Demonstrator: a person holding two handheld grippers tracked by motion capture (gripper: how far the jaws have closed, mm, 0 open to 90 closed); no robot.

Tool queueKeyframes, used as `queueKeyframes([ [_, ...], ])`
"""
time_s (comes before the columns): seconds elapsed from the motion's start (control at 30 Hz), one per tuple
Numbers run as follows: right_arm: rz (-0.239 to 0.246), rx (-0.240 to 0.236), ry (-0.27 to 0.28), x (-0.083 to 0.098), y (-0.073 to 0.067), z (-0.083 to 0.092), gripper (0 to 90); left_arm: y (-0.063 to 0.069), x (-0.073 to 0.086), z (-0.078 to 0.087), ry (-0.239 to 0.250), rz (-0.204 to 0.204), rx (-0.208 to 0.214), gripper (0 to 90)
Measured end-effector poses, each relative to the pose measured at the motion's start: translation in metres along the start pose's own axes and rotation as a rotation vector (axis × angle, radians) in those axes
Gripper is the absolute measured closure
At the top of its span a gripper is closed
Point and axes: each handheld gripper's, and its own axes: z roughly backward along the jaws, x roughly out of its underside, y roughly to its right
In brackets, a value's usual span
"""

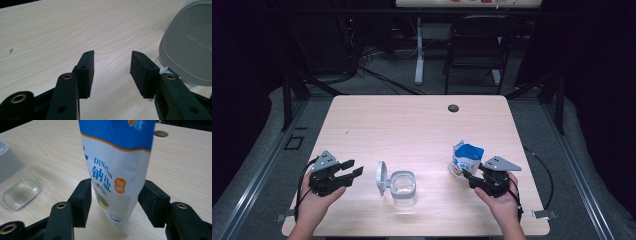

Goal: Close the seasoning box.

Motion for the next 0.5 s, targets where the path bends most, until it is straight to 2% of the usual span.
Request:
queueKeyframes([
  [0.27, 0.006, 0.001, -0.031, 0.007, 0.000, -0.010, 42.3, 0.000, 0.000, -0.001, -0.003, 0.003, -0.001, 54.4],
  [0.5, 0.011, 0.006, -0.034, 0.011, 0.001, -0.018, 41.9, 0.000, 0.001, -0.001, -0.006, 0.003, -0.001, 54.3],
])
